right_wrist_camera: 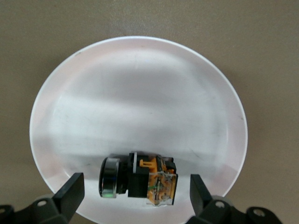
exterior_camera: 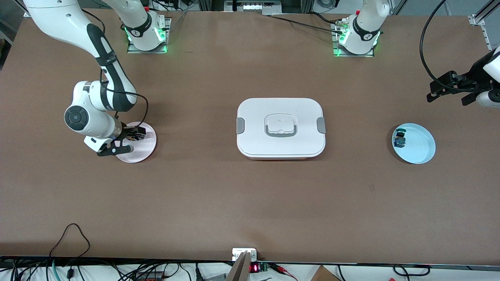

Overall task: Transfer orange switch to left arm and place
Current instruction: 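Lower the open right gripper around the orange switch on the plate, then close the right gripper on the orange switch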

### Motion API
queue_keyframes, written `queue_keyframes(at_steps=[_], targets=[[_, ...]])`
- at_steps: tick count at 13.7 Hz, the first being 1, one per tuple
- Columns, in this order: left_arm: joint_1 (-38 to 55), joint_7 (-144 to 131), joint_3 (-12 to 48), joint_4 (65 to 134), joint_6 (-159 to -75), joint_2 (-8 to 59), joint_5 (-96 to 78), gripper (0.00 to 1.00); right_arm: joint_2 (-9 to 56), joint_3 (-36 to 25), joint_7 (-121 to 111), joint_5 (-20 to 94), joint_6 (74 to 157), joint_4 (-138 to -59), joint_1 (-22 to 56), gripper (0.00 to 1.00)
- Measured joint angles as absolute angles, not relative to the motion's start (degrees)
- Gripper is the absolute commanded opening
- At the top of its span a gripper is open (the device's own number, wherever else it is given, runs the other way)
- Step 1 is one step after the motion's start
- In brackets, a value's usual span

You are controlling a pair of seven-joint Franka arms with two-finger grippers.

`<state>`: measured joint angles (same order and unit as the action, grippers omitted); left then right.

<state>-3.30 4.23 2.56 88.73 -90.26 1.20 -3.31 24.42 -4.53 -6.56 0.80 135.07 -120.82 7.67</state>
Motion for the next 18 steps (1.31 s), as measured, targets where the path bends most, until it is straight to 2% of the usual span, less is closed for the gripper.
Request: queue_keyframes(at_steps=[18], targets=[[-3.3,4.23,2.56,88.73,-90.26,1.2,-3.31,1.0,26.47,-4.53,-6.5,4.38,138.61,-122.44,7.66,0.99]])
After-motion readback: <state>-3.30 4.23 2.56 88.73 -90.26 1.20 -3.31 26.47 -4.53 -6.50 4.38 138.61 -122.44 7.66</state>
